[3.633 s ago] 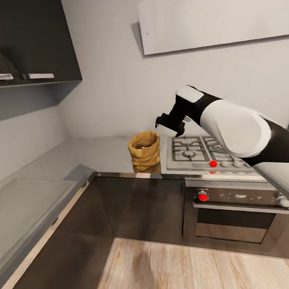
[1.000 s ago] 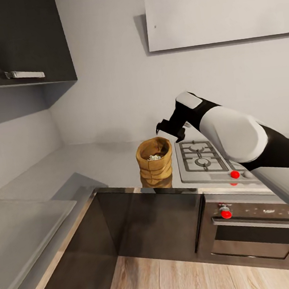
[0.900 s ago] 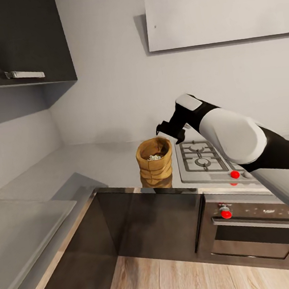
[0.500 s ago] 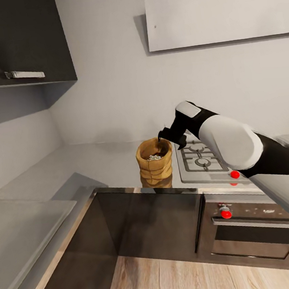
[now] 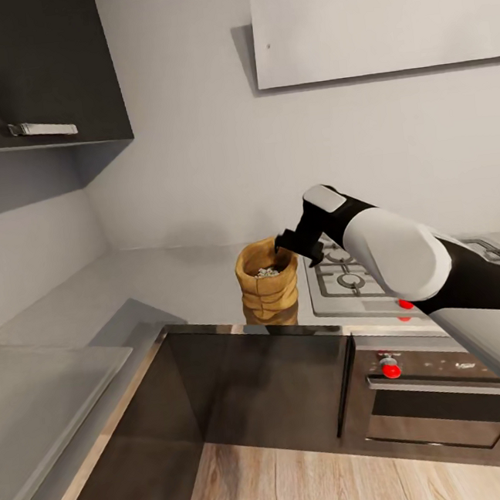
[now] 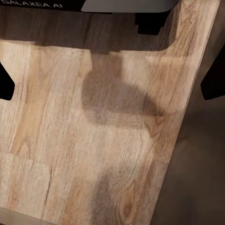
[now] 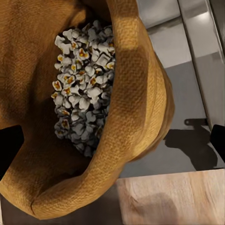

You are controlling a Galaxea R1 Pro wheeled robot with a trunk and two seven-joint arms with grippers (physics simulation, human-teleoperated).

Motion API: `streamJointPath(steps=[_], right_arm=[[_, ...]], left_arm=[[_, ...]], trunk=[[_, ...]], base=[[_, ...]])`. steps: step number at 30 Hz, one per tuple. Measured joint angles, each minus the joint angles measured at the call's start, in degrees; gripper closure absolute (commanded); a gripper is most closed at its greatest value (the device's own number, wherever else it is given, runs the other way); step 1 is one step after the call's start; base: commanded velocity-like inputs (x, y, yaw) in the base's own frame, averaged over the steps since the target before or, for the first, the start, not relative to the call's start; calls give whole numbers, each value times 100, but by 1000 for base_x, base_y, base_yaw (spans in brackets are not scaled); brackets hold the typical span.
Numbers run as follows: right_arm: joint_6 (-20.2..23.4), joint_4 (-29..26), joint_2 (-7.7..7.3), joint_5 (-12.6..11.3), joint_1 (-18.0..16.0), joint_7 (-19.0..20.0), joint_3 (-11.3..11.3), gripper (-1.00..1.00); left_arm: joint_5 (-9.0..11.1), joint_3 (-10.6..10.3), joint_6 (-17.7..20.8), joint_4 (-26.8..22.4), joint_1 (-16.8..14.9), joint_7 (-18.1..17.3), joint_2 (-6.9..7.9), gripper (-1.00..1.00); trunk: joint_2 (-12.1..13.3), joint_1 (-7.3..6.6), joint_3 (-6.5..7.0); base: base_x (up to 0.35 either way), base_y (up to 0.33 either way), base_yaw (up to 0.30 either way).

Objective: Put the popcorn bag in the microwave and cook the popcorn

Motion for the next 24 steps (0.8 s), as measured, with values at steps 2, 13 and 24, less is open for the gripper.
streamJointPath(steps=[2, 13, 24], right_arm=[[-4, 1, 0, 4, 9, -24, 6, -100], [-33, -8, 0, 38, 84, -130, 8, -100], [-24, -7, 0, 33, 99, -99, 10, -100]], left_arm=[[0, 0, -2, 0, 0, 0, 0, -100], [0, 0, -1, 0, 0, 0, 0, -100], [0, 0, -1, 0, 0, 0, 0, -100]], trunk=[[0, 0, 0], [0, 0, 0], [0, 0, 0]], base=[[0, 0, 0], [25, 0, 0], [20, 0, 0]])
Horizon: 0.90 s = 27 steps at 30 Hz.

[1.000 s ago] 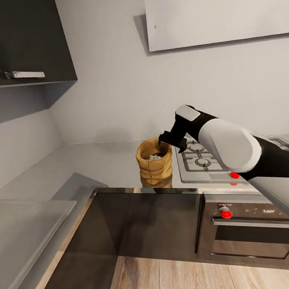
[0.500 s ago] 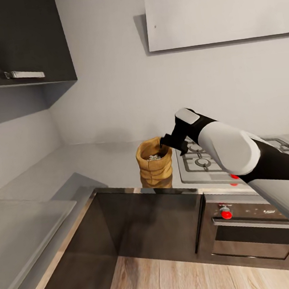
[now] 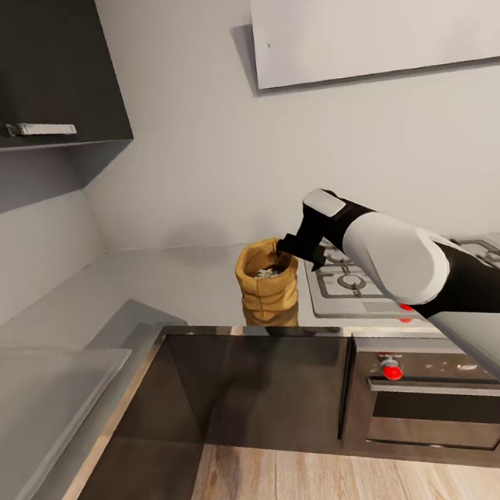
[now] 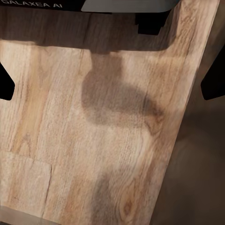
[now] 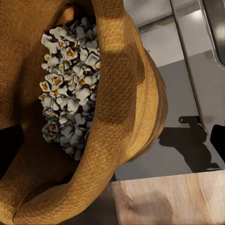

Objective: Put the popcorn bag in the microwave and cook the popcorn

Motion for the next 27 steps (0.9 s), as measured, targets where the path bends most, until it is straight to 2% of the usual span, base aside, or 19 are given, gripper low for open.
streamJointPath(steps=[3, 11, 16, 27], right_arm=[[13, 0, 0, 1, 2, 23, 0, -100], [25, 0, 0, -1, 2, 40, 0, -100], [33, 5, 0, -1, 6, 48, 0, -100], [47, 9, 0, -6, 116, 169, -17, -100]], left_arm=[[12, 0, -2, 0, 0, 0, 0, -100], [0, 0, 0, 0, 0, 0, 0, -100], [6, 0, 1, 0, 0, 0, 0, -100], [0, 0, -2, 0, 0, 0, 0, -100]], trunk=[[0, -3, 0], [0, 0, 0], [0, -2, 0], [0, 0, 0]], base=[[275, 0, 0], [47, 0, 0], [209, -23, 0], [20, -4, 0]])
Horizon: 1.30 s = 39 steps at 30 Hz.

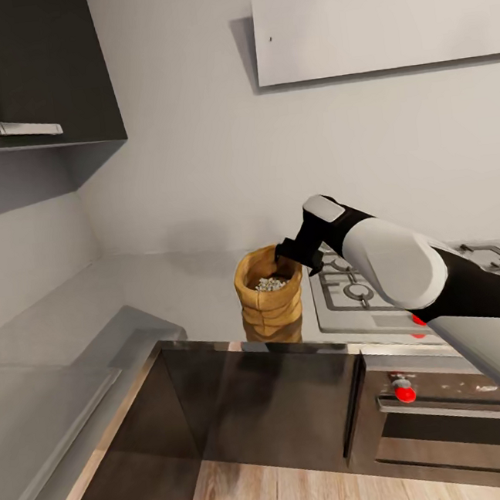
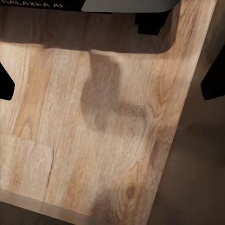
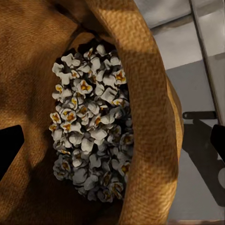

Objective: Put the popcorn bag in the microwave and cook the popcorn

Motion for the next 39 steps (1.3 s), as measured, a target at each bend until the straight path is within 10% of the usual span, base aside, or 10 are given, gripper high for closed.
streamJointPath(steps=[39], right_arm=[[117, -1, 0, 1, 184, 32, -7, -100]], left_arm=[[29, 10, 0, 0, 0, 0, 0, -100]], trunk=[[0, 0, 0]], base=[[-46, 0, 0]])
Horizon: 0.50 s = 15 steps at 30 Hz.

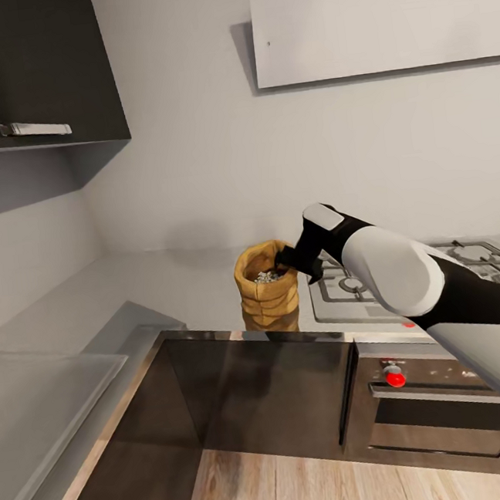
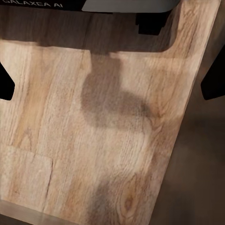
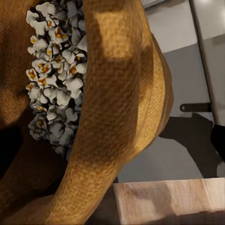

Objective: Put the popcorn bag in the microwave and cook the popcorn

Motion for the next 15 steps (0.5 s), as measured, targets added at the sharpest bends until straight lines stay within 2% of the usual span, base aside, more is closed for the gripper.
streamJointPath(steps=[6, 15], right_arm=[[11, 0, 0, 2, 71, 306, -4, -100], [13, 0, 0, 7, 111, 459, -3, -100]], left_arm=[[2, 0, 1, 0, 0, 0, 0, -100], [3, 0, 1, 0, 0, 0, 0, -100]], trunk=[[0, 0, 0], [0, 0, 0]], base=[[0, 0, 0], [0, 0, 0]])
